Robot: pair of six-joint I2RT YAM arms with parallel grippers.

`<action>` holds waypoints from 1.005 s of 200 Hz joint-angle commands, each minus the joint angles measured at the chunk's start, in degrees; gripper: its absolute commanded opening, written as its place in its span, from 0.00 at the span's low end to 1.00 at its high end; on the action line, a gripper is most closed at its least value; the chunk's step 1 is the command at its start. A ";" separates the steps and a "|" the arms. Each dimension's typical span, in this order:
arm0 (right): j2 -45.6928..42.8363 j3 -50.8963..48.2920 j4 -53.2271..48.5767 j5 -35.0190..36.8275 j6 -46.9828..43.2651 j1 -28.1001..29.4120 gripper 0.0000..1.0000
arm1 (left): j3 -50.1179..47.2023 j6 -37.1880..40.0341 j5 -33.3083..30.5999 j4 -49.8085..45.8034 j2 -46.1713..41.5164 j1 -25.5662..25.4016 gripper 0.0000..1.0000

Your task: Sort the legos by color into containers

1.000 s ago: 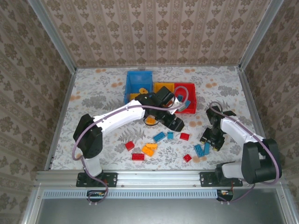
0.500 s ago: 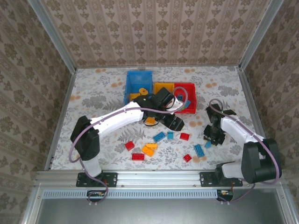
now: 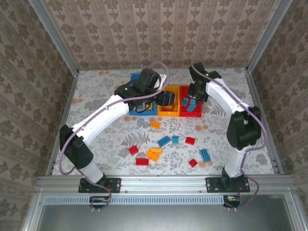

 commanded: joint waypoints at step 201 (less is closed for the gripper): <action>-9.46 2.02 5.87 -2.95 -7.22 4.19 0.52 | -20.10 1.45 -4.18 -9.57 -6.05 1.19 0.69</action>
